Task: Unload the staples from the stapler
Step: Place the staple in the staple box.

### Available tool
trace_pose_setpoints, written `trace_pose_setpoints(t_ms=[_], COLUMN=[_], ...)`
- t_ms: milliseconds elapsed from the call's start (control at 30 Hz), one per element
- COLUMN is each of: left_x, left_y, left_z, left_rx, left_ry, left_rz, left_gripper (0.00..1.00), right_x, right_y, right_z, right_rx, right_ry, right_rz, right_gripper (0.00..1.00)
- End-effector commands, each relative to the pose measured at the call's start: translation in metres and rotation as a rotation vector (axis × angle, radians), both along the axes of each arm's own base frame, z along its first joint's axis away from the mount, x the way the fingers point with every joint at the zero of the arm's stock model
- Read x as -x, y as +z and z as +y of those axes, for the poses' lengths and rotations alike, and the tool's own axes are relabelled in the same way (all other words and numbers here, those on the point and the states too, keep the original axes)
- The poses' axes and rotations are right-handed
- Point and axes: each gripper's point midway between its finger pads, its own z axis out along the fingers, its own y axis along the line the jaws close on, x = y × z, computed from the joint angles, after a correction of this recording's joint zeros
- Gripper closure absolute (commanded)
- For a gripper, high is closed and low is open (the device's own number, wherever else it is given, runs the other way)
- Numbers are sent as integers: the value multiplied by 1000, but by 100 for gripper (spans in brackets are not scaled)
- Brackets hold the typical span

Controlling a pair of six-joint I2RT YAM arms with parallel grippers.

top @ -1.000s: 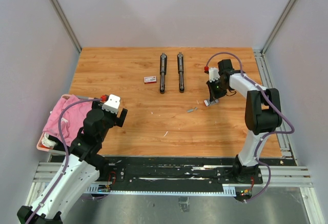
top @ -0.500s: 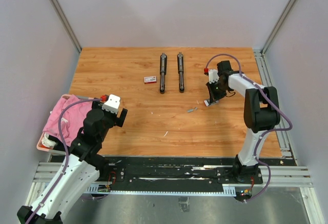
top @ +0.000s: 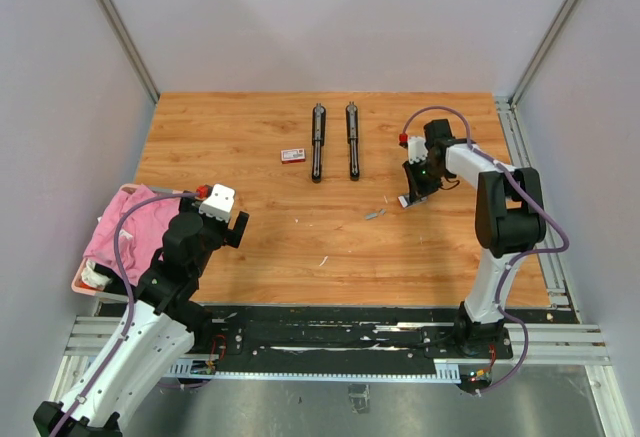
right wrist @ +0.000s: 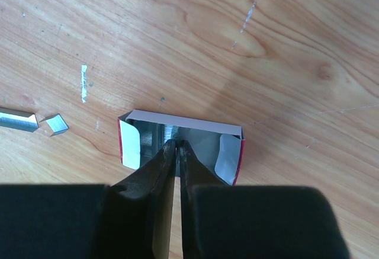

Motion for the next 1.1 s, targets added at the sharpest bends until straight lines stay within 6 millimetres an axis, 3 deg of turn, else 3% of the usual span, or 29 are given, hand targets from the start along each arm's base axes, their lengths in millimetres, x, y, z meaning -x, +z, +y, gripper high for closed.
trace_pose_setpoints(t_ms=[0,600,933,1067], left_x=[-3,-3,-3,-3], left_y=[5,6,6,6], left_z=[0,0,0,0], left_rx=[10,9,10,9], left_ry=[3,3,1,3], left_rz=[-30,-32,-32,-33], left_gripper=[2,2,2,2], right_x=[-2,-6,-8,-3], right_y=[3,30,61,69], right_z=[-7,1,14,27], right_rx=[-8,-57,-94,-78], right_ry=[-38,-28,50,137], right_rz=[0,-51,-141,-179], right_gripper=[91,79,73,56])
